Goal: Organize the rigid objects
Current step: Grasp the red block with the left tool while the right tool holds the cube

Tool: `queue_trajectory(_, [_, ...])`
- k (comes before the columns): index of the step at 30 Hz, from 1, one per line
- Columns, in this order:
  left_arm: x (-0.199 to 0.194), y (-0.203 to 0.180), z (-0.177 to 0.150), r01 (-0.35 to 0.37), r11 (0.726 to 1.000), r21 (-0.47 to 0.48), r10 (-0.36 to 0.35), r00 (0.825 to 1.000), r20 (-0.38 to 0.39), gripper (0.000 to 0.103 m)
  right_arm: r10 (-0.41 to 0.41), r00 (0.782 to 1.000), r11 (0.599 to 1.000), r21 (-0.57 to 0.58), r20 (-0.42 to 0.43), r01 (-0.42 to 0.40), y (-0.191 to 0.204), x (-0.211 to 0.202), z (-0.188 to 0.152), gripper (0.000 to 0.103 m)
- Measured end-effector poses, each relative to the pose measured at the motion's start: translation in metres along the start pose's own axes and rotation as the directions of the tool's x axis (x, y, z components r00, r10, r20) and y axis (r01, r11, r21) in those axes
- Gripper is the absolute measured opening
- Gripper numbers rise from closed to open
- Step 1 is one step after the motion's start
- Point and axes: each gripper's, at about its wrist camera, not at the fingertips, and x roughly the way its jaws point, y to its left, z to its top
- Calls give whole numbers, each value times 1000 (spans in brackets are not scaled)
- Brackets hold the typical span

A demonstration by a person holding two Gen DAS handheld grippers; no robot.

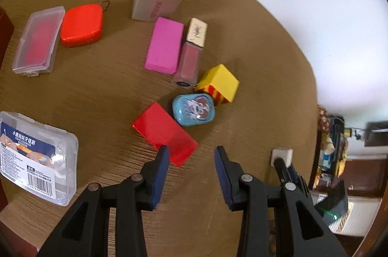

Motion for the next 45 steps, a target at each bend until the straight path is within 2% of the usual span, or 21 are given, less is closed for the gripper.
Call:
queue_trajectory(2, [1,-4,2,-19,1000,-13,19,1000,23,39,17,1000,1000,6,2,-17,-2,-1,-1,27])
queue_trajectory(6, [2,0,1,-96,990,-106,96,995,0,39,36,999,999,7,6,-36,-4,-2,-1,27])
queue_trajectory(10, [3,5,8,-192,972,-138,198,980,29,40,49,999,999,10,7,-49,-4,-2,0,27])
queue_trajectory(11, [4,10,10,-194,969,-156,199,980,18,40,51,999,999,10,9,-52,-5,-2,0,27])
queue_trajectory(12, [7,13,12,-163,971,-173,167,986,9,43,54,998,998,11,11,-55,-6,-4,0,27])
queue_trajectory(15, [8,12,15,-109,977,-183,112,994,3,43,63,998,998,15,5,-63,-7,-3,0,27])
queue_trajectory(17, [7,8,16,-99,980,-174,102,995,10,44,62,998,998,14,0,-62,-8,-4,0,27])
queue_trajectory(21, [19,0,20,-87,977,-196,87,996,-7,51,65,998,998,16,1,-65,-8,-4,1,27])
queue_trajectory(23, [27,-1,23,-99,973,-210,95,995,-28,51,67,998,998,17,2,-67,-9,-5,0,28])
queue_trajectory(27, [25,6,22,-65,965,-255,67,998,3,52,69,998,997,22,-2,-69,-8,-4,1,29])
queue_trajectory(30, [24,13,24,-49,972,-228,48,999,-8,52,68,998,997,23,-2,-68,-7,-5,1,29])
queue_trajectory(31, [24,15,24,-48,973,-226,47,999,-8,46,68,998,997,26,-1,-68,-7,-5,1,29])
queue_trajectory(32, [24,16,24,-78,971,-227,78,997,-7,38,68,998,997,30,0,-68,-8,-5,0,29])
queue_trajectory(41, [19,29,17,-68,985,-159,70,998,6,31,67,998,997,42,-3,-67,-9,-4,-1,30])
queue_trajectory(43, [13,29,13,-58,990,-132,63,997,33,19,67,998,997,44,-4,-67,-9,-4,0,30])
queue_trajectory(45, [0,25,6,-47,994,-94,50,998,32,16,67,998,997,44,-7,-67,-9,-3,1,30])
